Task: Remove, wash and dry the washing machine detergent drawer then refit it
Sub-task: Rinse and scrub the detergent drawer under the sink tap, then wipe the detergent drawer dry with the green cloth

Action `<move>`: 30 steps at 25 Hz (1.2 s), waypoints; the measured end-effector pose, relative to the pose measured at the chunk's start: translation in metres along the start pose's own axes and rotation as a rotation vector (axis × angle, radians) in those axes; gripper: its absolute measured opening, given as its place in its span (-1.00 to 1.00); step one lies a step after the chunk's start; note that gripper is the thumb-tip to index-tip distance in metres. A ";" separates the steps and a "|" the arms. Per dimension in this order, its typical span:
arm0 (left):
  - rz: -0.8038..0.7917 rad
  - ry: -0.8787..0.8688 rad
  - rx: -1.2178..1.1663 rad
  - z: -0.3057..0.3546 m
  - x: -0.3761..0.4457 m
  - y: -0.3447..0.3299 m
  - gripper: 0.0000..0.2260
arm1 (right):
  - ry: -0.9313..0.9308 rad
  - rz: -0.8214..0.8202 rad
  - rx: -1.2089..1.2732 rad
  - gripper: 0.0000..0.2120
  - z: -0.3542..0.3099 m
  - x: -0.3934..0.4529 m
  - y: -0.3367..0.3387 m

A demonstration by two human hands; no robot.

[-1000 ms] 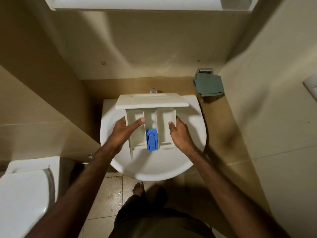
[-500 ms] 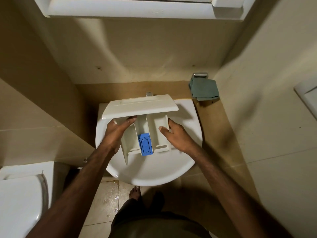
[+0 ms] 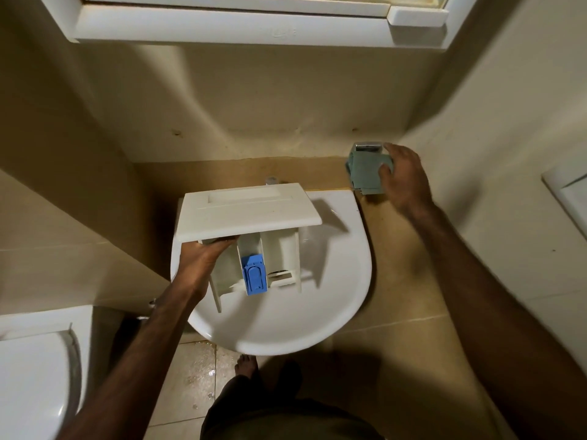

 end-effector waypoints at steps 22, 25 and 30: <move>-0.096 -0.103 0.031 -0.003 -0.026 -0.021 -0.71 | 0.229 0.283 0.419 -0.63 -0.095 -0.123 0.063; -0.137 -0.210 -0.049 0.011 -0.029 -0.029 -0.76 | 0.368 0.245 0.278 -0.63 -0.128 -0.179 0.019; -0.101 -0.084 -0.016 -0.004 -0.034 -0.025 -0.72 | 0.510 0.087 0.137 -0.60 -0.173 -0.244 -0.028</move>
Point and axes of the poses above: each hand's wrist, its own x-axis towards the middle knuckle, its own y-axis out of the back of the hand, z = x × y, the point moved 8 cm from there along x, towards the middle knuckle, and after that the axes turned 12 degrees about -y, right-handed, at the moved point
